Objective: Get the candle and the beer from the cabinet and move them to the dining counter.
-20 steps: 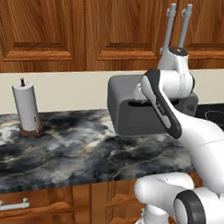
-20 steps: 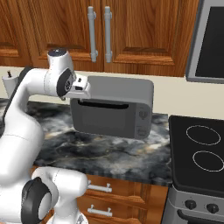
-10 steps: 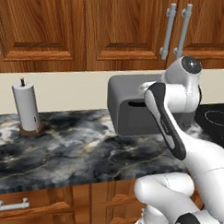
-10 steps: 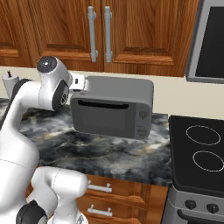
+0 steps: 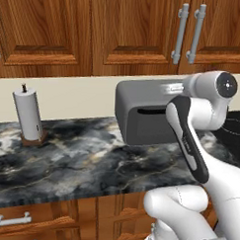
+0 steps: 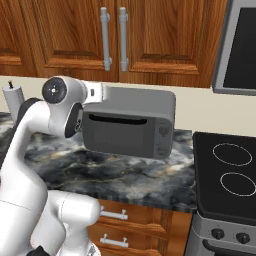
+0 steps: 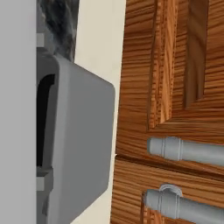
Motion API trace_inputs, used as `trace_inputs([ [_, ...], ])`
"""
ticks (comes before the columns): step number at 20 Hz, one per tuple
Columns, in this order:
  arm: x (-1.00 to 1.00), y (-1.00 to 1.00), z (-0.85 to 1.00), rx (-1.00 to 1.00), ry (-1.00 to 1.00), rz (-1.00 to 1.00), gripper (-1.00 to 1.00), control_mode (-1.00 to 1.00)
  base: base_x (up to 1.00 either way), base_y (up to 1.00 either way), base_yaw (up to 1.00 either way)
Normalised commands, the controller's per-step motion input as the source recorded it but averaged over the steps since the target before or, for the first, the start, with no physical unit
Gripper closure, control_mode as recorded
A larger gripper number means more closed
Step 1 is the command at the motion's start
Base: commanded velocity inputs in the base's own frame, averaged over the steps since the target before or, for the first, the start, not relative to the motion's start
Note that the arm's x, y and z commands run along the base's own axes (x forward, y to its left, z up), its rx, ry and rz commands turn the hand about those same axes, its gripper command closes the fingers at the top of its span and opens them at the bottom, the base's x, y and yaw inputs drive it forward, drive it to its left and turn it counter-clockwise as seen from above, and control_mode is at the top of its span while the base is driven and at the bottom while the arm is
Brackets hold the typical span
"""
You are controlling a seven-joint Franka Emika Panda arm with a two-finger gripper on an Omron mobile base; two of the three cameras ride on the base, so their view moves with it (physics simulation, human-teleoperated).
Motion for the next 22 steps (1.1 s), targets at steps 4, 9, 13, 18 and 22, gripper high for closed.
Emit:
trace_inputs([
  [4, 0.0, -0.18, 0.47, 0.0, -0.28, 0.0, -1.0, -1.0, 0.0, 0.0, 0.0],
  [9, 0.0, -0.09, 0.44, 0.0, -0.26, 0.0, -1.0, -1.0, 0.0, 0.0, 0.0],
  [13, 0.0, -0.01, 0.38, 0.0, -0.13, 0.0, -1.0, -1.0, 0.0, 0.0, 0.0],
  [18, 0.0, -0.01, 0.27, 0.03, -0.09, 0.0, -1.0, -1.0, 0.0, 0.0, 0.0],
  [22, 0.07, 0.0, 0.13, 0.0, -0.1, 0.0, -1.0, -1.0, 0.0, 0.0, 0.0],
])
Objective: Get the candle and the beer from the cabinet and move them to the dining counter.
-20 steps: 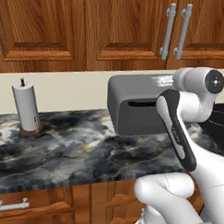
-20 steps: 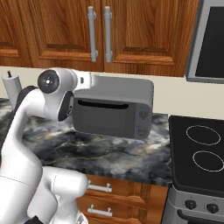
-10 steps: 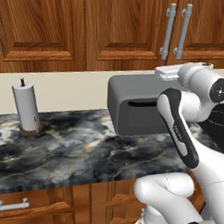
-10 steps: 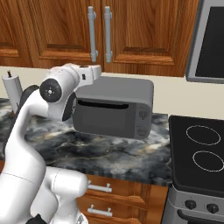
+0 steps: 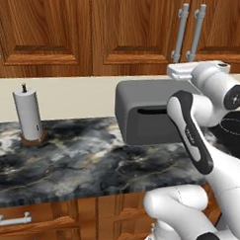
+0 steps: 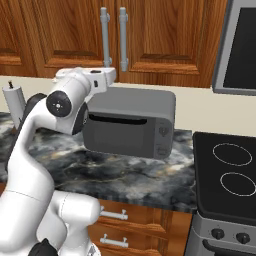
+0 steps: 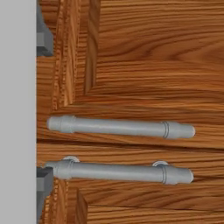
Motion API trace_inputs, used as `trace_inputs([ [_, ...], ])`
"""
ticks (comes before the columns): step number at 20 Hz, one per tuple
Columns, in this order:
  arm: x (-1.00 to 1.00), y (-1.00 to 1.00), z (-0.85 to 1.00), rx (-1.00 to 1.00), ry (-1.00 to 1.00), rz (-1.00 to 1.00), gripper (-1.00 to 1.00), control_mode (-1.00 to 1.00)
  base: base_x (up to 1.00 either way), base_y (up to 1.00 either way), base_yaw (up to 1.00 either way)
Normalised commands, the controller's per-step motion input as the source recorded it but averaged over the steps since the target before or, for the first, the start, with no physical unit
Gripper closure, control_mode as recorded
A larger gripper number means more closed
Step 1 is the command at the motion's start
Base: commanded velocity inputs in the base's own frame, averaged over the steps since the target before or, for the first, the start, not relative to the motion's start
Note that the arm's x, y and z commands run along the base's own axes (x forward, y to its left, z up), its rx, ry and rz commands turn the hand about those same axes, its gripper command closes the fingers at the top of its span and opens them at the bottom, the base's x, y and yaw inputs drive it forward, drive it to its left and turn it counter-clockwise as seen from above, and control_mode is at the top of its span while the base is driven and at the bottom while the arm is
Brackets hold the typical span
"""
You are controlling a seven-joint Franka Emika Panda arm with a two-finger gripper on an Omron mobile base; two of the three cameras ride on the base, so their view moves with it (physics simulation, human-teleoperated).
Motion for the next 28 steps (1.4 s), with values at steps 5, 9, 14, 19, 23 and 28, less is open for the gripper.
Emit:
trace_inputs([
  [5, 0.08, 0.0, 0.02, 0.01, -0.16, 0.0, -1.0, -1.0, 0.0, 0.0, 0.0],
  [9, 0.15, -0.02, 0.0, 0.03, -0.16, 0.0, -1.0, -1.0, 0.0, 0.0, 0.0],
  [14, 0.28, -0.1, 0.06, 0.06, -0.1, 0.0, -1.0, -1.0, 0.0, 0.0, 0.0],
  [19, 0.29, -0.2, 0.1, 0.02, -0.02, 0.02, -1.0, -1.0, 0.0, 0.0, 0.0],
  [23, 0.38, -0.13, 0.02, 0.0, 0.0, 0.04, -1.0, -1.0, 0.0, 0.0, 0.0],
  [28, 0.38, -0.1, 0.0, 0.0, 0.0, 0.05, -1.0, -1.0, 0.0, 0.0, 0.0],
])
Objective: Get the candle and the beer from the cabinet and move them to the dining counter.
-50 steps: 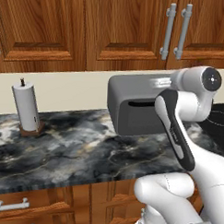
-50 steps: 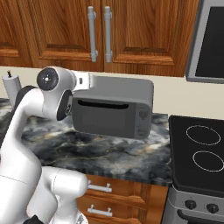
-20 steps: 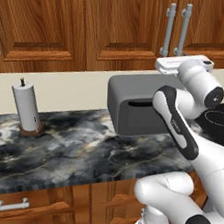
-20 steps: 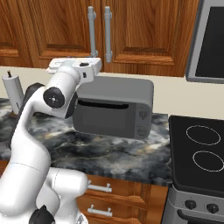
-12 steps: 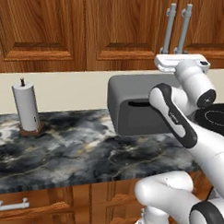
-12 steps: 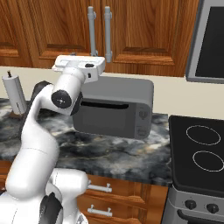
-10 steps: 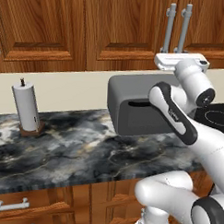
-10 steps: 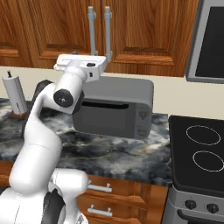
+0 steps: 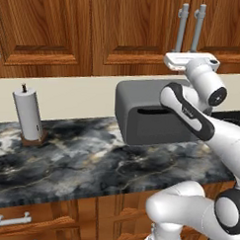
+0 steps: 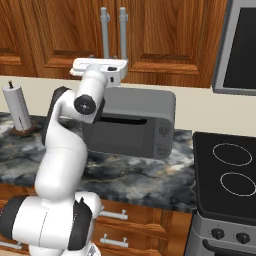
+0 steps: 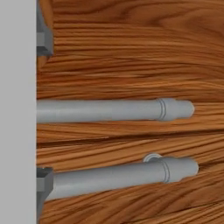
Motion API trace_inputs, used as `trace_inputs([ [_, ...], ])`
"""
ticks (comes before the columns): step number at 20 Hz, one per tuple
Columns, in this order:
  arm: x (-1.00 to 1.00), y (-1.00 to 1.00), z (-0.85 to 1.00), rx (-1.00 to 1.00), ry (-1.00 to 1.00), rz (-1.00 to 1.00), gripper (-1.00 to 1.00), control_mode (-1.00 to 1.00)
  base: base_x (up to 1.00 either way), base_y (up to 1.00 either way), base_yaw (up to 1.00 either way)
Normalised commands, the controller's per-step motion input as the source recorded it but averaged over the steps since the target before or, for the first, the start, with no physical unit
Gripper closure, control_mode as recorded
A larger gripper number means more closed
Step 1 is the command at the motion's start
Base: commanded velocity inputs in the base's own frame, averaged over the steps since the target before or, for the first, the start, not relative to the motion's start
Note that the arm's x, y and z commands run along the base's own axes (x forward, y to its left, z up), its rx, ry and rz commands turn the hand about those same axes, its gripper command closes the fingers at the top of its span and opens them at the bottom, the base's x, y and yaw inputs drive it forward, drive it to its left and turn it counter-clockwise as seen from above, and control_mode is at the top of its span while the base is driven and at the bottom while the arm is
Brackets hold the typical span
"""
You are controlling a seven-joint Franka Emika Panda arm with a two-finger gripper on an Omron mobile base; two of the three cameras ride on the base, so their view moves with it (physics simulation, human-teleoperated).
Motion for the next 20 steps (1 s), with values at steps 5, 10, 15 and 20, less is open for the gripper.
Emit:
trace_inputs([
  [5, 0.4, -0.01, 0.0, 0.0, 0.0, 0.02, -1.0, -1.0, 0.0, 0.0, 0.0],
  [10, 0.43, 0.0, 0.0, 0.0, 0.0, 0.0, -1.0, -1.0, 0.0, 0.0, 0.0],
  [15, 0.26, 0.0, 0.0, 0.0, 0.0, 0.01, -1.0, -1.0, 0.0, 0.0, 0.0],
  [20, 0.15, 0.0, 0.0, 0.0, 0.0, 0.0, 1.0, -1.0, 0.0, 0.0, 0.0],
])
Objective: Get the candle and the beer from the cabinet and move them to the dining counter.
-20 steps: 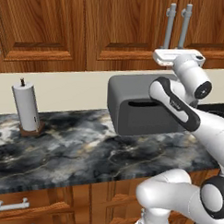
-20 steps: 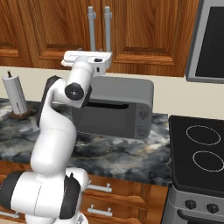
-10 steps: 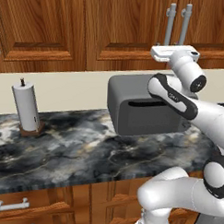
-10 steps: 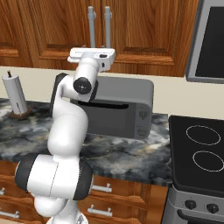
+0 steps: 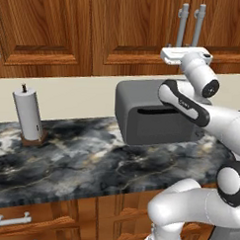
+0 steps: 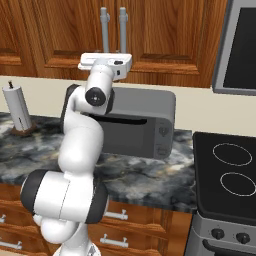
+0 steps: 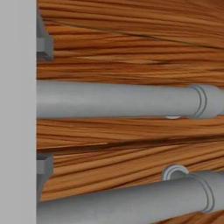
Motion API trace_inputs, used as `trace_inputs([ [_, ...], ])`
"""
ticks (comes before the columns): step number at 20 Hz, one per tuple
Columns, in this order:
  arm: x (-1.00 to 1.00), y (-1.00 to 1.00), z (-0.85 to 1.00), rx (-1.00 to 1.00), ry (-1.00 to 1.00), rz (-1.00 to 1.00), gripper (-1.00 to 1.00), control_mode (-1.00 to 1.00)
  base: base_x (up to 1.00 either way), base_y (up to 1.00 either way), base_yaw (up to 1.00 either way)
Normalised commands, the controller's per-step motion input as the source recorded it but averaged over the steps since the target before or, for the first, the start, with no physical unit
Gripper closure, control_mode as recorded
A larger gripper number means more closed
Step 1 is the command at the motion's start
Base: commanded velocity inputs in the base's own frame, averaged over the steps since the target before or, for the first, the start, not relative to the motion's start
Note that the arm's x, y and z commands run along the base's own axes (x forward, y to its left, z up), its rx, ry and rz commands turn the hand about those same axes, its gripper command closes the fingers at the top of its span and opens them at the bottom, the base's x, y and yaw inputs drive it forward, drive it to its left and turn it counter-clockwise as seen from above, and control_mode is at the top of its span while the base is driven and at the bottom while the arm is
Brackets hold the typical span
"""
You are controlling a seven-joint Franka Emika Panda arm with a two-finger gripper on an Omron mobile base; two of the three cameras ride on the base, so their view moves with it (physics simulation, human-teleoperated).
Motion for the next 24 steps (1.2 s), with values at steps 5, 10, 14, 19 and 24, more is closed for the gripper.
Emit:
trace_inputs([
  [5, 0.0, 0.0, 0.0, 0.0, 0.0, 0.0, 1.0, -1.0, 0.0, 0.0, 0.0],
  [10, 0.0, 0.0, 0.0, 0.0, 0.0, 0.0, 1.0, -1.0, 0.0, 0.0, 0.0],
  [14, 0.0, 0.11, 0.0, 0.0, 0.02, 0.02, 1.0, -1.0, 0.0, 0.0, 0.0],
  [19, -0.17, 0.29, 0.0, 0.0, 0.03, 0.06, 1.0, -1.0, 0.0, 0.0, 0.0],
  [24, -0.57, 0.53, 0.0, 0.0, 0.04, 0.08, 1.0, -1.0, 0.0, 0.0, 0.0],
])
